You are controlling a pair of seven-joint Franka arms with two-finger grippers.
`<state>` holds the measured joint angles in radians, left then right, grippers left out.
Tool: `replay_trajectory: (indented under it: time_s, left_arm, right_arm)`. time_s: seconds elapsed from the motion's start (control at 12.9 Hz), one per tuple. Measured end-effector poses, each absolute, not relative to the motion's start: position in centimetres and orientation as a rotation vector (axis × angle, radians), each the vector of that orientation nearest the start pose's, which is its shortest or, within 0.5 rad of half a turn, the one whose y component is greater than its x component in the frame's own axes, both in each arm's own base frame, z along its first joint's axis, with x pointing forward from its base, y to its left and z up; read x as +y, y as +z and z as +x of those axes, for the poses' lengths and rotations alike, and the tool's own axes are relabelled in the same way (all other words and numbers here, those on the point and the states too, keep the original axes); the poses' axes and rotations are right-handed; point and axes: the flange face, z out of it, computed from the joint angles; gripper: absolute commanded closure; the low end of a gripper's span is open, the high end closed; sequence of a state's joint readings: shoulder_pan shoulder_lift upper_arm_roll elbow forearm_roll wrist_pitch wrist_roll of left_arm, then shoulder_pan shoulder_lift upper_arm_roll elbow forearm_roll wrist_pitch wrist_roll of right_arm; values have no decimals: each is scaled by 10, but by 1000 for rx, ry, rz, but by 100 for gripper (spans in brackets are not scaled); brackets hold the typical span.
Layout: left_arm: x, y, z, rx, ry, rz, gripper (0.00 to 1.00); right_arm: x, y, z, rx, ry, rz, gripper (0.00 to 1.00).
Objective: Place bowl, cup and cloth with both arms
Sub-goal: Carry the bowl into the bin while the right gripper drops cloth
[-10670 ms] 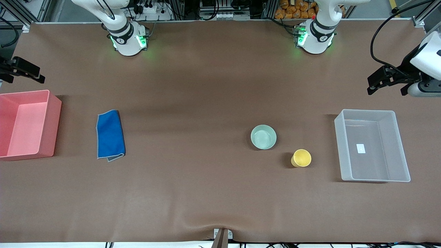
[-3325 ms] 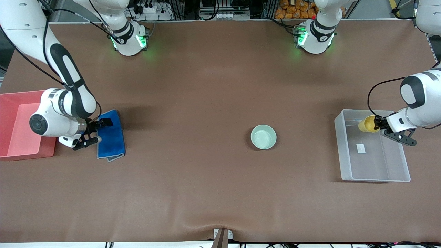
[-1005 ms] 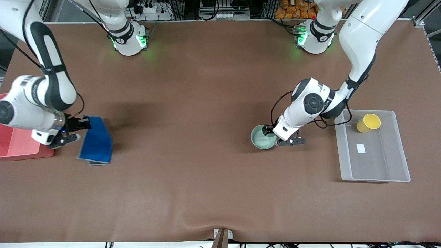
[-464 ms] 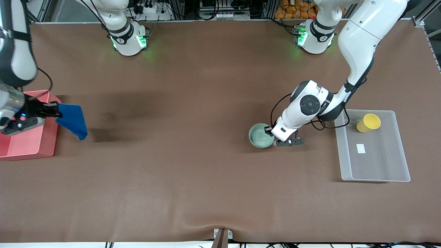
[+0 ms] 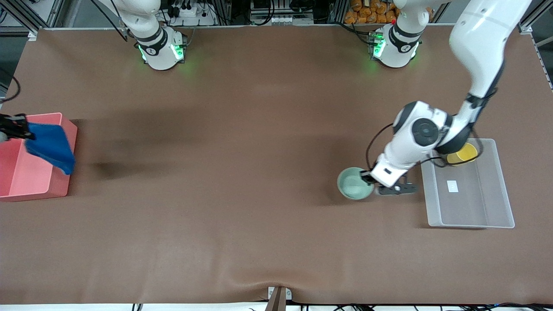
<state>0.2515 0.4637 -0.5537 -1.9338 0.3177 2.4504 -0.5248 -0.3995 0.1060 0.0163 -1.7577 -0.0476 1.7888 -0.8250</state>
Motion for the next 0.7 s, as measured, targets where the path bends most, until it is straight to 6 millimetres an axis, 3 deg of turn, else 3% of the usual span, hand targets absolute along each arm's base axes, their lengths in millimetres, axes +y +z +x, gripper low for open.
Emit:
replay_trajectory:
  time_s: [0.15, 0.31, 0.54, 0.7]
  left_arm:
    - [-136, 323, 623, 11, -203, -3167, 100]
    - [-94, 340, 635, 132, -177, -3138, 100]
    - [-1, 348, 645, 321, -153, -3101, 100]
    - [53, 353, 644, 382, -132, -3109, 100]
  right_arm:
    - [-256, 505, 535, -748, 125, -3089, 100]
    - [-287, 505, 529, -782, 91, -3117, 100]
    - [-344, 479, 514, -804, 76, -3122, 100]
    - [-371, 462, 511, -824, 40, -3141, 100]
